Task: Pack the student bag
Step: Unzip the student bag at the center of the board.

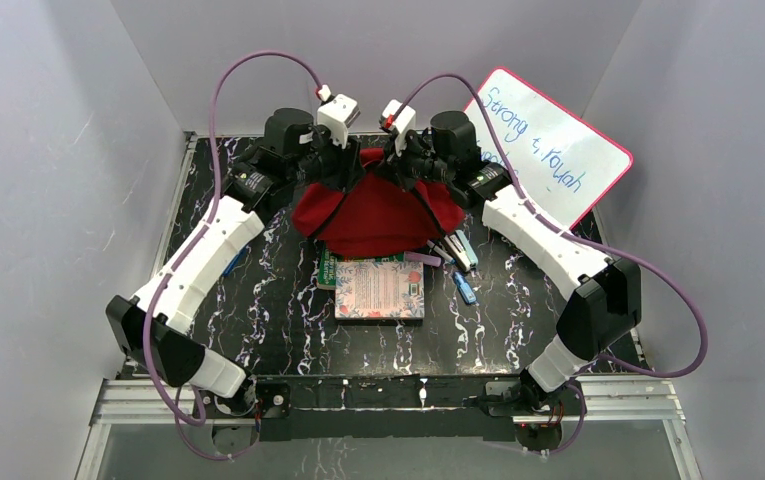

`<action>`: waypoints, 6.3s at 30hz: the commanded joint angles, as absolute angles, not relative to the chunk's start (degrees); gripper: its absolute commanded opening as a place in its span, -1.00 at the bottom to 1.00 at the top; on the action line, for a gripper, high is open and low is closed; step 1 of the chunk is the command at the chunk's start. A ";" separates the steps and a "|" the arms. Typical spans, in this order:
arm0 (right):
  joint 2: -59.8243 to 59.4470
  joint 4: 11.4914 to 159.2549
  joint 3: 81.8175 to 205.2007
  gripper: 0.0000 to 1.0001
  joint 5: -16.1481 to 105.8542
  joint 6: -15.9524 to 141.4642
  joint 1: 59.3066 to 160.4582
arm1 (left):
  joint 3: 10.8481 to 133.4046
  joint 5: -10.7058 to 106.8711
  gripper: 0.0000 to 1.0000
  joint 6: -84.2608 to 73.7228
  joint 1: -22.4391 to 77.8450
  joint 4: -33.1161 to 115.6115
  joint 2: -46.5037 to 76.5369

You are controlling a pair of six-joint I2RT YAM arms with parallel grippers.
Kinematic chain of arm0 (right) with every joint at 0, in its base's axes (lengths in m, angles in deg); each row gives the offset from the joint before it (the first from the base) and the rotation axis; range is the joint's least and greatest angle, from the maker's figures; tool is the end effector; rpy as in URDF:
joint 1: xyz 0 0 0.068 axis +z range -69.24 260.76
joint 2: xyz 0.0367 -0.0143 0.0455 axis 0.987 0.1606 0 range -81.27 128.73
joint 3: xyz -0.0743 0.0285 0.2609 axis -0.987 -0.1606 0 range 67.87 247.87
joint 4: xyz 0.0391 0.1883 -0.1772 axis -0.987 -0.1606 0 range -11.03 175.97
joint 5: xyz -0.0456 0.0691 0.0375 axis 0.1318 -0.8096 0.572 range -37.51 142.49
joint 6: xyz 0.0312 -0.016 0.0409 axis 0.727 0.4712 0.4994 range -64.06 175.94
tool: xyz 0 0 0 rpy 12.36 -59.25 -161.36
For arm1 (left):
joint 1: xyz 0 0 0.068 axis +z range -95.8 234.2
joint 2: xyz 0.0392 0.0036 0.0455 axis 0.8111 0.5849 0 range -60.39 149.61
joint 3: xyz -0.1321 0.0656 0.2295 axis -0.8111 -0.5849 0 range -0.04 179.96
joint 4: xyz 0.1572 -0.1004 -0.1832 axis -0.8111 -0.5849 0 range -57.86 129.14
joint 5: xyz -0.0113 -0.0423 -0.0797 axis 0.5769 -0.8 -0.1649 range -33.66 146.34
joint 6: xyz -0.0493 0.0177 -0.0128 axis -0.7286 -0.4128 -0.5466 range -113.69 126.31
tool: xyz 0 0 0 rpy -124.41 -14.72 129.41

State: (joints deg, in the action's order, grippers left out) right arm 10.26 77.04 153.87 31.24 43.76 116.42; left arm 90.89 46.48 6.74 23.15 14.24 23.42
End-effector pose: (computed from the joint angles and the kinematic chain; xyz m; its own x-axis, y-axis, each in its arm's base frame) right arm 0.3015 0.2324 0.3868 -0.0235 -0.2589 -0.9656 -0.8527 0.5094 -0.1158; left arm 0.2805 -0.1760 0.4326 -0.2567 0.1632 -0.9526 0.6500 0.7586 -0.0452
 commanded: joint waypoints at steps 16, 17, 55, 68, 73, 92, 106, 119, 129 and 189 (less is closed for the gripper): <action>2.58 83.19 147.79 0.07 30.87 45.72 116.69 | 94.94 51.10 -1.00 3.70 22.56 14.32 25.19; 0.57 83.94 146.34 0.11 31.15 46.34 116.62 | 94.96 51.38 -1.00 3.48 22.56 14.18 25.06; -26.90 73.01 119.83 0.28 55.69 81.88 116.70 | 109.75 78.87 -1.00 -7.42 23.20 5.61 30.96; -16.38 106.16 117.75 0.79 48.66 62.62 117.09 | 117.49 74.93 -1.00 -8.30 24.85 0.92 35.33; -10.25 117.55 121.94 0.87 47.74 46.03 120.87 | 123.50 73.04 -1.00 -7.93 24.85 -2.39 37.32; 14.40 133.63 139.11 0.48 74.27 17.04 127.01 | 124.90 70.67 -1.00 -6.55 24.85 -4.21 35.00; 7.03 122.77 137.14 -1.00 52.03 27.78 124.22 | 117.54 61.86 -0.19 1.89 24.85 -1.69 30.77; 6.16 110.57 145.18 -1.00 35.27 39.09 118.29 | 112.59 53.13 0.25 13.21 23.98 0.03 28.49; 6.53 108.61 146.73 -1.00 30.96 42.47 116.75 | 113.65 55.55 0.04 16.11 21.29 0.01 31.90; -13.23 69.57 124.32 0.52 44.46 83.14 113.80 | 131.78 87.02 -1.00 -5.11 36.67 -6.99 44.35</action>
